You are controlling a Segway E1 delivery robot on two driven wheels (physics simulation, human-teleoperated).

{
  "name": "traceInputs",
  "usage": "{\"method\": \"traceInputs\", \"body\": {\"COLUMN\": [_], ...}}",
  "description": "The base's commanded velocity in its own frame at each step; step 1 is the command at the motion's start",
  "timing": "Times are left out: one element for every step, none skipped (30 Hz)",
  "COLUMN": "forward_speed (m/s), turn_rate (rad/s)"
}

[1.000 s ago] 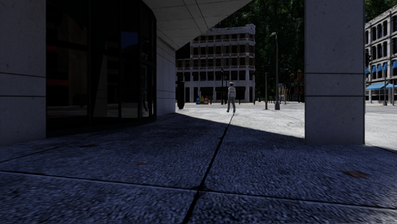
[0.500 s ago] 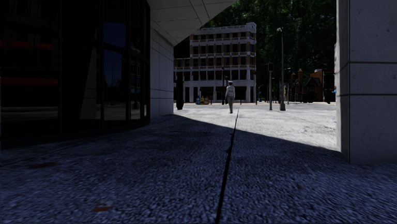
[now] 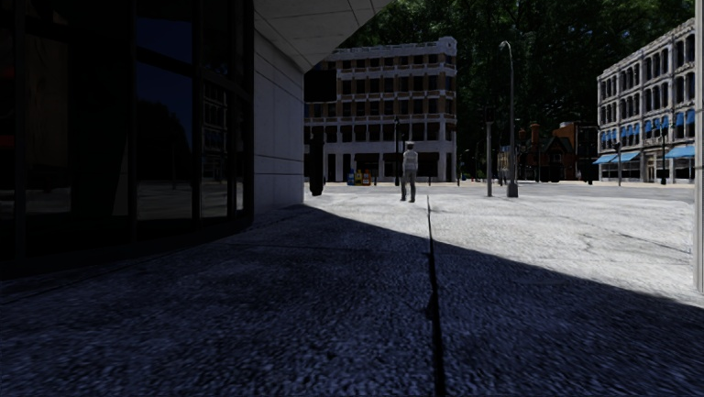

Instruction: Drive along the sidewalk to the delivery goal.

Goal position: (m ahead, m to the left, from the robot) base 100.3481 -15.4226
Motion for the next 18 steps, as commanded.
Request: {"method": "traceInputs", "body": {"forward_speed": [2.00, 2.00, 2.00, 2.00, 2.00, 2.00, 2.00, 2.00, 2.00, 2.00, 2.00, 2.00, 2.00, 2.00, 2.00, 2.00, 2.00, 2.00], "turn_rate": [0.00, 0.00, 0.00, 0.00, 0.00, 0.00, 0.00, 0.00, 0.00, 0.00, 0.00, 0.00, 0.00, 0.00, 0.00, 0.00, 0.00, 0.00]}}
